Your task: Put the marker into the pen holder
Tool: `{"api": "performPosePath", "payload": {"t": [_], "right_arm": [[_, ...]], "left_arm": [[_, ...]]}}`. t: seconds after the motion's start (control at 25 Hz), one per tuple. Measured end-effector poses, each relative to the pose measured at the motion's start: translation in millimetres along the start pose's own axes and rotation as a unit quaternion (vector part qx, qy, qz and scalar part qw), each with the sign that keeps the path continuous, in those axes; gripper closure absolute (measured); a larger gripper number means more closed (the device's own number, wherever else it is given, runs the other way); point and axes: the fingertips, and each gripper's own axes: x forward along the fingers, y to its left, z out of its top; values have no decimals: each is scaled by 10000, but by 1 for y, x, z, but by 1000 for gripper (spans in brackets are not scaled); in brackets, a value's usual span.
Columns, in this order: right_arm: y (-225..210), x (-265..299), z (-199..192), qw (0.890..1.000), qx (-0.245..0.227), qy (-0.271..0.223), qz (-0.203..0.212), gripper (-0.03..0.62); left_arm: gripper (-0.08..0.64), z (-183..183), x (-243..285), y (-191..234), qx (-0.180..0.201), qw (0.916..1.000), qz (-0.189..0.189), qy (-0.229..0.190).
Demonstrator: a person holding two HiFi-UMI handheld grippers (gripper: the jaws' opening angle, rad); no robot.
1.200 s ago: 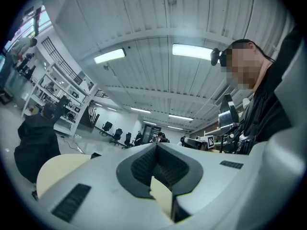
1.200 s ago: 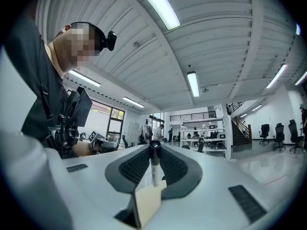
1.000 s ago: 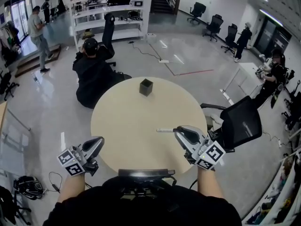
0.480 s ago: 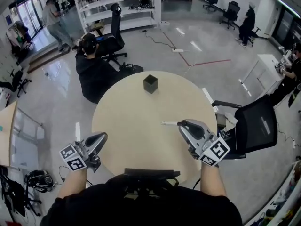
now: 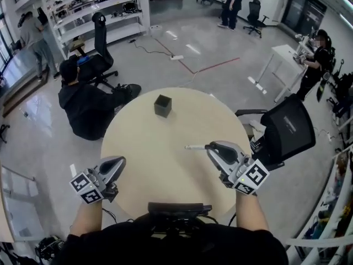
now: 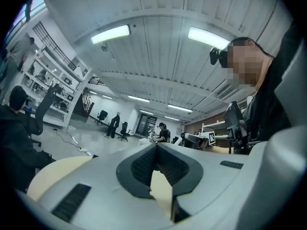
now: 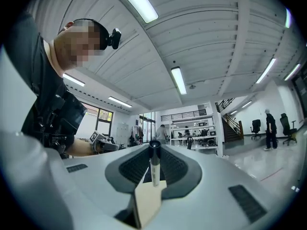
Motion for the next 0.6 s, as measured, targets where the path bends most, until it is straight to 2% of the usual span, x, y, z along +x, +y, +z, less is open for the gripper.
{"api": "performPosePath", "payload": {"t": [0.2, 0.6], "right_arm": [[-3, 30, -6, 9999, -67, 144, -44, 516], [-96, 85, 29, 9970, -768, -11, -51, 515]], "left_arm": [[565, 26, -3, 32, 311, 9993, -28, -203], [565, 71, 26, 88, 935, 9944, 411, -281]]}}
